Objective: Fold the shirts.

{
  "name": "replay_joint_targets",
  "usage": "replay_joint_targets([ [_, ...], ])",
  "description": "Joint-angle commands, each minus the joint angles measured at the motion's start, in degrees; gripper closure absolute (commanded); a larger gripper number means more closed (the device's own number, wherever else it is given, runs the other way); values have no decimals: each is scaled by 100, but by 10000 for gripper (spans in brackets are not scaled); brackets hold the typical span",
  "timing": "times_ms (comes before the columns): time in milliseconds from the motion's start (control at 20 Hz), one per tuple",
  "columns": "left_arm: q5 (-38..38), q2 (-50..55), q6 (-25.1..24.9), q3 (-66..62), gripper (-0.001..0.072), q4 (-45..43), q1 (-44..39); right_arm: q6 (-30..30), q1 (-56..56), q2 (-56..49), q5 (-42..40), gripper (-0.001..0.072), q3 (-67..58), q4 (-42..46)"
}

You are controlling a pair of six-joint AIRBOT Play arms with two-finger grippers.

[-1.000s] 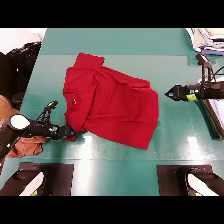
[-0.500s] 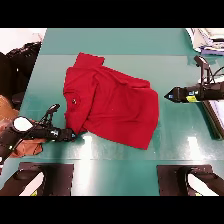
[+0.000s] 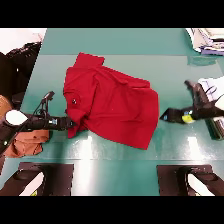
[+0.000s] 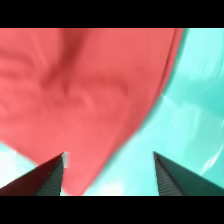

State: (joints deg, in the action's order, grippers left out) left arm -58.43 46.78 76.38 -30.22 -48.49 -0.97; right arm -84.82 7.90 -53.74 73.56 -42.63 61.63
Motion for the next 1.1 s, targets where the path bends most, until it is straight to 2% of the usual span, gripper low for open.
replay_joint_targets([
  [0, -7, -7, -33, -490, 683, 42, 2, -131, 114, 280, 238, 92, 1088, -695],
  [100, 52, -7, -35, -612, 683, 44, 2, -133, 457, 256, -61, 102, 1443, -911],
  [150, 55, -7, -33, -629, 683, 52, 2, -138, 667, 175, -229, 160, 1547, -973],
  [400, 28, -7, -33, -627, 682, 50, 2, -227, 1875, -750, -529, 165, 1364, -964],
  [450, 28, -7, -33, -627, 682, 50, 2, -225, 2100, -903, -586, 201, 1255, -957],
  [500, 28, -7, -33, -627, 683, 48, 2, -223, 2302, -1036, -691, 332, 1139, -944],
  [600, 28, -7, -31, -629, 682, 50, 2, -225, 2549, -1187, -890, 435, 940, -898],
  [700, -26, -7, -4, -658, 683, 50, 2, -212, 2608, -1189, -909, 674, 780, -890],
  [850, -339, -7, 15, -1215, 683, 24, 9, -212, 2334, -748, -907, 693, 424, -881],
  [1050, -730, -7, 17, -3386, 683, -372, 9, -214, 1274, 273, -918, 694, -1097, -201],
])
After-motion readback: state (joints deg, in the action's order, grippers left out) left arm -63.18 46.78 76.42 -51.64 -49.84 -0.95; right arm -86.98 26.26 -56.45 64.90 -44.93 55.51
